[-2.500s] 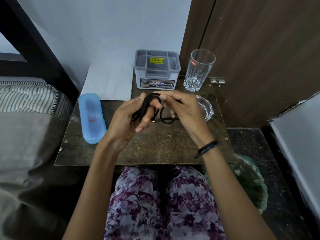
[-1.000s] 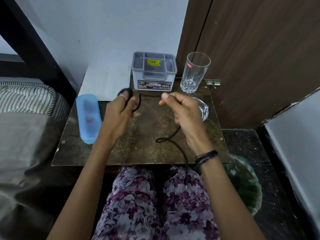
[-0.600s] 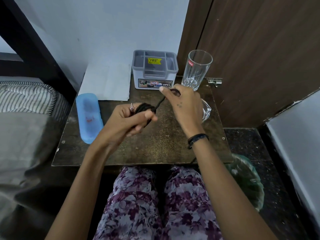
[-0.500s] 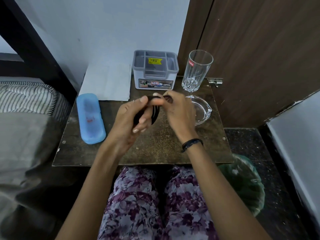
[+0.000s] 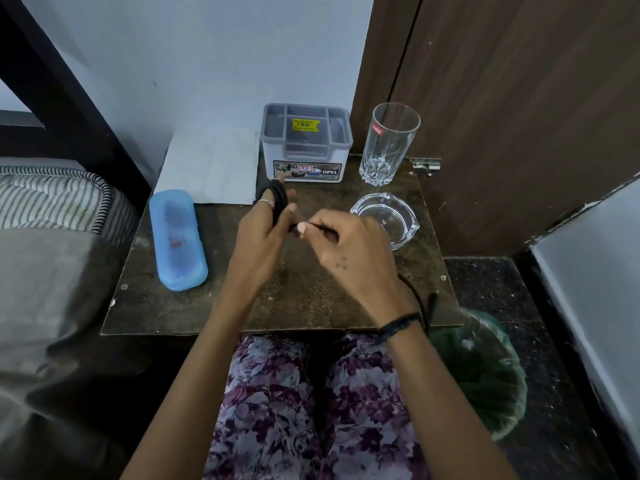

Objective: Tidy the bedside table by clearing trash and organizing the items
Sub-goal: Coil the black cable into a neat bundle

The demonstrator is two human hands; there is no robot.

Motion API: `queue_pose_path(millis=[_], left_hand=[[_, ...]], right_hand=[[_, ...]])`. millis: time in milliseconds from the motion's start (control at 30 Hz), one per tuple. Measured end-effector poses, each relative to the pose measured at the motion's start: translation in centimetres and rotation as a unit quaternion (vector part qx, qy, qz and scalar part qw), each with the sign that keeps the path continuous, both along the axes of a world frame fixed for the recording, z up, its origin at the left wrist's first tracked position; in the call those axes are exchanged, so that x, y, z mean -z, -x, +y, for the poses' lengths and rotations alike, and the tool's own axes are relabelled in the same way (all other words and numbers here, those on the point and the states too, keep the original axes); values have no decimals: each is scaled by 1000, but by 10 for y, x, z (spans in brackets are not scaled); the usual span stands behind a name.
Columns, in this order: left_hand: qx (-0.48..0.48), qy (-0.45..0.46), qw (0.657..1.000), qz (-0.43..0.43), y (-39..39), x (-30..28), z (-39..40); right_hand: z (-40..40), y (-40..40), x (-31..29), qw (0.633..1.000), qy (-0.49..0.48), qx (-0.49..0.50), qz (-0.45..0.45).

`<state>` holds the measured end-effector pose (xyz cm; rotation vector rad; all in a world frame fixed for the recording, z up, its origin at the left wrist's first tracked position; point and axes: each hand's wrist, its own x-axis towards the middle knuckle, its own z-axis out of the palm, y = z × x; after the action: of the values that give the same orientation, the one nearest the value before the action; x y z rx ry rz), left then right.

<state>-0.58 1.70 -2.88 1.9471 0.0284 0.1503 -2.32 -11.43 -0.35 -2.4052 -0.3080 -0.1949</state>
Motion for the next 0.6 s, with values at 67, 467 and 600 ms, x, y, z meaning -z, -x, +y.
queue_pose_path(millis=[67, 467, 600], left_hand=[[34, -14, 999, 2, 7, -4, 1], [151, 517, 838, 91, 9, -29, 1], [56, 585, 809, 25, 1, -29, -5]], right_hand=[[-8, -7, -11, 1000, 9, -2, -21], [1, -22, -3, 983, -182, 10, -29], [15, -8, 10, 996, -69, -22, 55]])
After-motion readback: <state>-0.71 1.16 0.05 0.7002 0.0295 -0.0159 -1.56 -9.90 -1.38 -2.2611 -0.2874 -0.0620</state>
